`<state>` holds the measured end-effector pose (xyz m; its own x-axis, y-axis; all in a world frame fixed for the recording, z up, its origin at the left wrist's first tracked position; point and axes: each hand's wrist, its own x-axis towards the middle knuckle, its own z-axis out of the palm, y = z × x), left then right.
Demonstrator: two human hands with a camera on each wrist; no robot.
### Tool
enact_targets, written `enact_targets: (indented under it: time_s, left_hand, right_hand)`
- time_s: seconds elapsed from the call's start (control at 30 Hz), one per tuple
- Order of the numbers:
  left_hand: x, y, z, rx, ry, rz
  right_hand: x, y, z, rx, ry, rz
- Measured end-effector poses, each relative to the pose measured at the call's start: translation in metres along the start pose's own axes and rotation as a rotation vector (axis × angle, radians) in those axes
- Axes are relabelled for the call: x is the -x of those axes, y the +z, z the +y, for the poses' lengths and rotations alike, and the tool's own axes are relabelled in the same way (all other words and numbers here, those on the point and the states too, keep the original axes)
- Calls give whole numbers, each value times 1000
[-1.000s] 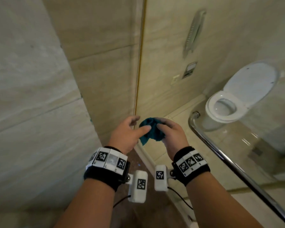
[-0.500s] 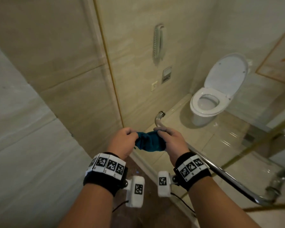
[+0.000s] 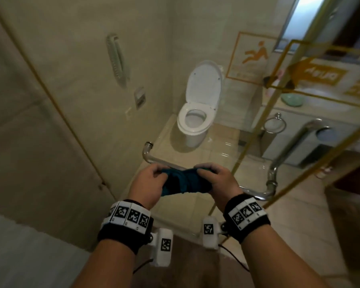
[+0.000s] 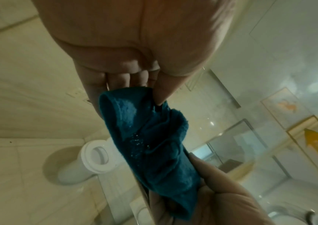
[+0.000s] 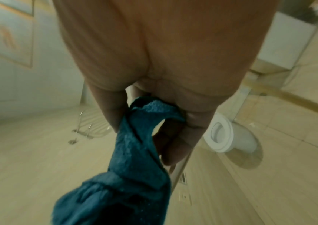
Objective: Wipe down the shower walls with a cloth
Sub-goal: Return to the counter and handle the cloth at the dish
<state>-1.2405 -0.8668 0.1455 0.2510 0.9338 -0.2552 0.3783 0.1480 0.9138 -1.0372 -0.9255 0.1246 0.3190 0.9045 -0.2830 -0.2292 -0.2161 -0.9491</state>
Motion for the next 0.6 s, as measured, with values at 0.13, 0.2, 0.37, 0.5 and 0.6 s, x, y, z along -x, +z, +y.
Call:
enact_targets:
  time_s: [0.13, 0.2, 0.37, 0.5, 0.6]
  left_hand:
    - [0, 22, 8, 39, 86, -130]
    - [1, 36, 16, 48, 97, -199]
    - [14, 81, 46, 97, 63, -392]
    - [27, 126, 67, 171, -11, -554]
    - [42, 159, 75, 72, 61, -706]
  right_hand:
    - [25, -33, -2, -213, 8, 99]
    - [37, -50, -5, -270, -3, 165]
    - [68, -99, -12, -341, -75, 312]
    - [95, -141, -9, -375, -143, 422]
    - [119, -171, -11, -387, -174, 536]
